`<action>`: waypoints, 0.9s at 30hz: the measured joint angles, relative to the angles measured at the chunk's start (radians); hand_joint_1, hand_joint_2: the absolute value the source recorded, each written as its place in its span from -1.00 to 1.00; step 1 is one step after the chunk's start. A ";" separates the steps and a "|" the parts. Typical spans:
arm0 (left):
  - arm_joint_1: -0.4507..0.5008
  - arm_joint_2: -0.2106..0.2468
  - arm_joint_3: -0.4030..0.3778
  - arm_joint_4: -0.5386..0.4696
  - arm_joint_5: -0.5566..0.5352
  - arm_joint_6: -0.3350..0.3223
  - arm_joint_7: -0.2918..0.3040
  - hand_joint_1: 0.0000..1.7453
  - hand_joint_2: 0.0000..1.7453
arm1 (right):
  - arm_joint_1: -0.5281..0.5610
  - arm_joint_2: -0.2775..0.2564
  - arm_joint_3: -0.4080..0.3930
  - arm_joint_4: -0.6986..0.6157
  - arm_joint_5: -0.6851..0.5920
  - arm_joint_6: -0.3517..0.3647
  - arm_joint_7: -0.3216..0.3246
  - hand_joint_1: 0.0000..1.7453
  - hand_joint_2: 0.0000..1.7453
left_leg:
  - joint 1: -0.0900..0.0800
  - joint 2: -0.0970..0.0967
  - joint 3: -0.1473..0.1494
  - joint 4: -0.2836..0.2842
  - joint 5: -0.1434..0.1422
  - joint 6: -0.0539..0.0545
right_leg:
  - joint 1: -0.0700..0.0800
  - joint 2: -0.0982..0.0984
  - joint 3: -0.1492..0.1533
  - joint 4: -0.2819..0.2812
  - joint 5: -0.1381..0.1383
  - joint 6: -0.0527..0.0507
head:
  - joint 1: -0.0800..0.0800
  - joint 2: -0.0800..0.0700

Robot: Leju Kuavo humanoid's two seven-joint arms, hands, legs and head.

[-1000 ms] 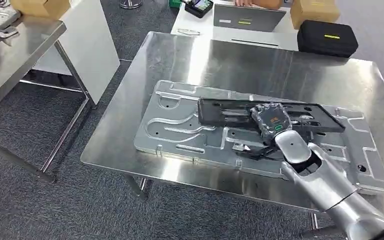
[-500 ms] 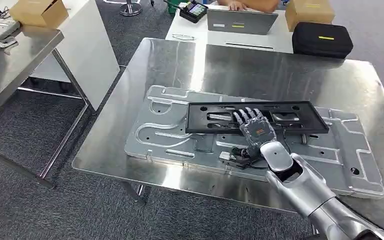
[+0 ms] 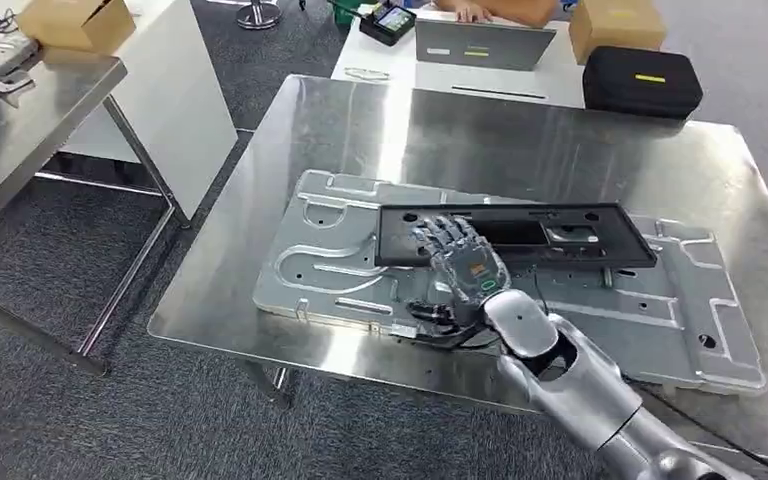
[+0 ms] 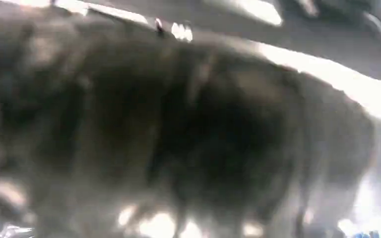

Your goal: Take the parts from the cabinet and place them on the table.

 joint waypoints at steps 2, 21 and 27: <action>0.001 -0.008 0.001 0.000 0.008 0.005 0.000 -1.00 -1.00 | 0.034 0.000 0.013 -0.090 0.011 0.001 0.006 -1.00 -1.00 | 0.003 0.000 -0.008 0.005 0.001 -0.002 | -0.012 0.000 -0.038 0.108 -0.041 0.012 | 0.000 0.000; 0.009 -0.012 0.002 0.002 0.002 0.003 -0.019 -1.00 -1.00 | 0.106 -0.015 0.067 -0.328 0.084 -0.038 0.039 -1.00 -1.00 | 0.009 -0.003 -0.047 0.269 -0.141 -0.048 | 0.006 -0.006 -0.049 -0.108 0.169 -0.050 | -0.001 0.000; 0.006 -0.003 -0.001 0.002 -0.001 -0.006 -0.014 -1.00 -1.00 | 0.111 -0.006 0.067 -0.345 0.081 -0.034 0.041 -1.00 -1.00 | -0.021 0.000 0.088 0.044 -0.130 -0.012 | 0.001 -0.011 -0.053 -0.134 0.227 -0.015 | -0.003 0.000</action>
